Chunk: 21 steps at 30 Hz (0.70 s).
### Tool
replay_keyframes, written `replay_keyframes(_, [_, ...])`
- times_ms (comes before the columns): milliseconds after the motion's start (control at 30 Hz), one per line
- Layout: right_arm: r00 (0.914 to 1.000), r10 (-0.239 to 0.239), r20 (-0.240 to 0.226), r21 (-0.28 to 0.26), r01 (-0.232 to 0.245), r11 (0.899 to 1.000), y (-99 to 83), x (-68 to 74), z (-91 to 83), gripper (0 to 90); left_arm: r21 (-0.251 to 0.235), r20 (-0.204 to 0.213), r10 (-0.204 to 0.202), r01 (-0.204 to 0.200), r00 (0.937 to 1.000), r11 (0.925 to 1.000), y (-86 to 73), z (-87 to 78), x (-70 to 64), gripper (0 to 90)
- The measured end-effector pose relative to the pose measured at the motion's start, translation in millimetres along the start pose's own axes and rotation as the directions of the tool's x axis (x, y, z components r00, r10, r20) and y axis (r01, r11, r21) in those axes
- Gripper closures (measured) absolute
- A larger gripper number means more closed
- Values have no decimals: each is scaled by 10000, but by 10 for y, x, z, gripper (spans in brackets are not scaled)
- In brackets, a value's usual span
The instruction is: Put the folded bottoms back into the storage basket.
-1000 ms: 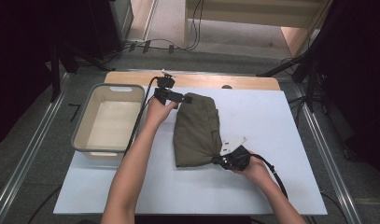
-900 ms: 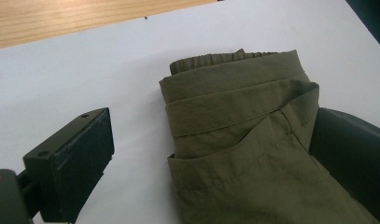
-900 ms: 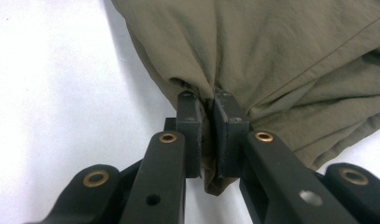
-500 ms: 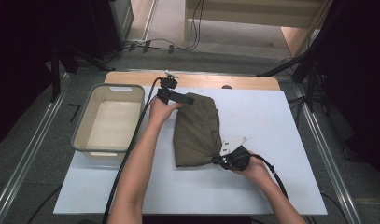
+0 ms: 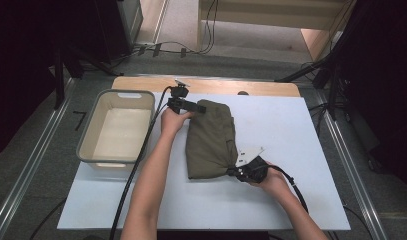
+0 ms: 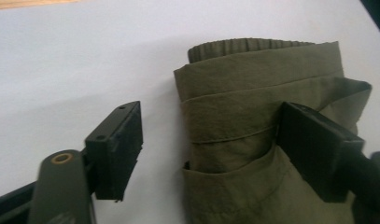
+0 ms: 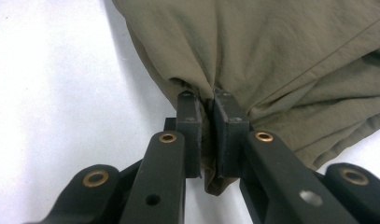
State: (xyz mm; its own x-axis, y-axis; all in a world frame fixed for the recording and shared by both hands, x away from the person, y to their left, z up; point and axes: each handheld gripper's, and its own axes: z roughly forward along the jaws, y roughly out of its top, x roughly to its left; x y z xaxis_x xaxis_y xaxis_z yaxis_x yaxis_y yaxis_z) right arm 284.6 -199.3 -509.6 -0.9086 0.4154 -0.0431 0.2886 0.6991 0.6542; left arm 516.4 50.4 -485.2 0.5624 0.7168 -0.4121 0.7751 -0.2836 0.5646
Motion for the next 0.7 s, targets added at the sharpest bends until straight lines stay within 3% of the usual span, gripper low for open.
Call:
replay_keyframes(400, [10000,11,8,-8,-11,10000,0,2,1,803,200,719,-352,339,9968,9992,-55,73,55,366])
replay_keyframes(700, [10000,-8,19,7,8,10000,1,3,0,803,220,736,-284,268,9969,9994,-71,102,62,383])
